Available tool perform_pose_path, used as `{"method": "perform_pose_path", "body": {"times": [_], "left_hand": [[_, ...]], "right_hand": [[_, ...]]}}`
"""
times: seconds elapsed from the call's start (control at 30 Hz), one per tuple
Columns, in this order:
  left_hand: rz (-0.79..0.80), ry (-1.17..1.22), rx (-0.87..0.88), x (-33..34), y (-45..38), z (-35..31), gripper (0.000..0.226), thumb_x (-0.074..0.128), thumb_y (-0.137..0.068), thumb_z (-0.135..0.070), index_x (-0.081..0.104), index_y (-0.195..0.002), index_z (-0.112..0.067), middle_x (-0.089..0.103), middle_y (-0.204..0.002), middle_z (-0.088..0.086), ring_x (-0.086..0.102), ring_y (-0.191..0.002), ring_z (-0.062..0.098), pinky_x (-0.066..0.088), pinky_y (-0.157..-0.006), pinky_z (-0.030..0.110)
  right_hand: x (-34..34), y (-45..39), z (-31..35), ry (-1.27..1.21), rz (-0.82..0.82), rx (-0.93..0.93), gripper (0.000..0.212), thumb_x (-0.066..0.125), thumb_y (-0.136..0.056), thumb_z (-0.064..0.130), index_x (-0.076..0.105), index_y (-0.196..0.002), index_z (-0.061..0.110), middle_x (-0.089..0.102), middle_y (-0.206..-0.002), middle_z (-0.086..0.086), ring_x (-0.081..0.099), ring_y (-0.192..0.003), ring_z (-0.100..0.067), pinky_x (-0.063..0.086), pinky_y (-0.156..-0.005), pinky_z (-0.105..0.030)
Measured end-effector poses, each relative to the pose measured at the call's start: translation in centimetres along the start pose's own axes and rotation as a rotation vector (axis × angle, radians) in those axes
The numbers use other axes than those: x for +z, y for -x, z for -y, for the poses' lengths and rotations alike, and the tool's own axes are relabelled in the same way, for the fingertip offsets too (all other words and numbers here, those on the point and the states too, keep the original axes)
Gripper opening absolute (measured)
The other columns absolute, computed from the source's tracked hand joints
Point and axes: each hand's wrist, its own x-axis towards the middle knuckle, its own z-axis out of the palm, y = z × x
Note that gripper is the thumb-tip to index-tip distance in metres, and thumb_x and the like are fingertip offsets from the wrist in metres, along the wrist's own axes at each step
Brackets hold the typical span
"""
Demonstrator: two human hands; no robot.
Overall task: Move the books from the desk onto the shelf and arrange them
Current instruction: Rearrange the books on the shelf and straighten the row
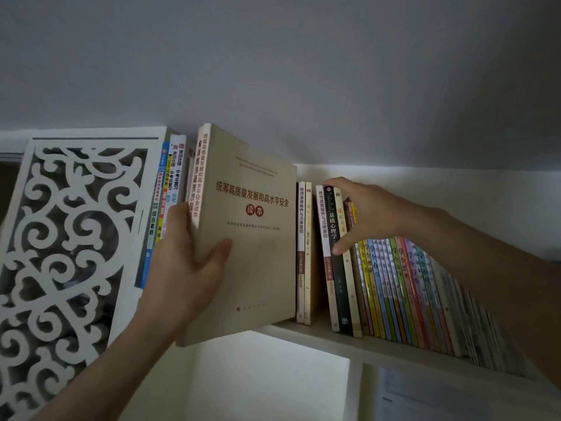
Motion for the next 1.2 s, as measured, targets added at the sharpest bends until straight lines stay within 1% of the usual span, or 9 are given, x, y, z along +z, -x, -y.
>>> {"method": "perform_pose_path", "body": {"times": [0.13,0.23,0.3,0.37,0.47,0.7,0.87,1.0,1.2], "left_hand": [[-0.010,-0.013,0.005,-0.7,-0.2,0.3,0.043,0.066,-0.089,-0.018,0.036,-0.117,-0.029,0.049,-0.098,-0.028,0.055,-0.082,-0.003,0.044,-0.059,0.018],[-0.047,-0.027,-0.008,-1.9,-0.5,0.7,0.043,0.067,-0.087,-0.020,0.037,-0.116,-0.030,0.052,-0.095,-0.025,0.056,-0.080,-0.001,0.044,-0.057,0.020],[-0.053,-0.035,-0.026,-2.6,-1.1,1.3,0.043,0.067,-0.087,-0.022,0.038,-0.118,-0.027,0.053,-0.097,-0.022,0.057,-0.081,0.002,0.045,-0.057,0.022],[-0.040,-0.024,-0.062,-3.1,-1.6,2.0,0.043,0.067,-0.087,-0.022,0.039,-0.119,-0.026,0.056,-0.098,-0.017,0.059,-0.083,0.006,0.046,-0.057,0.024],[-0.003,0.022,-0.139,-3.5,-1.8,2.9,0.043,0.068,-0.087,-0.021,0.041,-0.120,-0.026,0.059,-0.104,-0.009,0.063,-0.088,0.015,0.053,-0.062,0.031],[0.034,0.189,-0.251,-3.7,-1.7,4.6,0.044,0.072,-0.084,-0.022,0.045,-0.117,-0.033,0.065,-0.108,-0.003,0.069,-0.090,0.024,0.060,-0.071,0.050],[0.029,0.202,-0.222,-3.8,-1.8,5.3,0.041,0.075,-0.082,-0.029,0.049,-0.113,-0.035,0.067,-0.105,-0.004,0.070,-0.088,0.022,0.060,-0.069,0.048],[0.028,0.253,-0.218,-4.0,-1.8,6.1,0.037,0.073,-0.083,-0.020,0.052,-0.109,-0.036,0.069,-0.102,-0.003,0.072,-0.084,0.022,0.061,-0.066,0.047],[0.070,0.323,-0.233,-4.4,-2.0,6.1,0.051,0.075,-0.065,-0.038,0.054,-0.112,-0.037,0.072,-0.097,-0.008,0.073,-0.082,0.022,0.061,-0.063,0.047]], "right_hand": [[0.1,-0.1,0.2,-0.080,0.015,0.004,0.104,0.092,-0.060,0.035,0.032,-0.145,0.031,0.057,-0.130,0.011,0.051,-0.115,-0.007,0.045,-0.099,-0.035],[0.8,-0.7,0.7,-0.086,-0.011,0.023,0.103,0.087,-0.060,0.051,0.032,-0.144,0.030,0.060,-0.126,0.008,0.058,-0.113,-0.013,0.049,-0.098,-0.047],[1.5,-1.2,0.9,-0.039,-0.051,0.036,0.118,0.077,-0.048,0.073,0.023,-0.146,0.035,0.052,-0.139,0.006,0.051,-0.124,-0.019,0.043,-0.102,-0.055],[1.9,-1.6,1.4,0.012,-0.082,0.058,0.121,0.070,-0.050,0.082,0.016,-0.149,0.039,0.039,-0.150,0.004,0.037,-0.136,-0.024,0.034,-0.108,-0.058],[1.9,-2.4,1.9,0.056,-0.110,0.093,0.105,0.070,-0.064,0.074,0.024,-0.150,0.035,0.036,-0.149,0.002,0.032,-0.138,-0.024,0.032,-0.110,-0.054],[2.5,-4.6,2.9,0.105,-0.150,0.091,0.107,0.069,-0.061,0.078,0.032,-0.149,0.030,0.041,-0.151,0.002,0.040,-0.137,-0.022,0.033,-0.109,-0.058],[2.2,-6.1,3.0,0.128,-0.133,0.056,0.123,0.052,-0.041,0.095,0.036,-0.147,0.034,0.047,-0.148,0.007,0.044,-0.135,-0.019,0.035,-0.108,-0.056],[1.7,-6.3,3.6,0.131,-0.098,0.027,0.103,0.073,-0.061,0.073,0.036,-0.147,0.032,0.048,-0.147,0.006,0.044,-0.134,-0.021,0.038,-0.108,-0.050],[1.7,-6.3,3.4,0.166,-0.099,0.010,0.095,0.073,-0.066,0.069,0.037,-0.146,0.032,0.053,-0.142,0.005,0.050,-0.128,-0.021,0.042,-0.104,-0.045]]}}
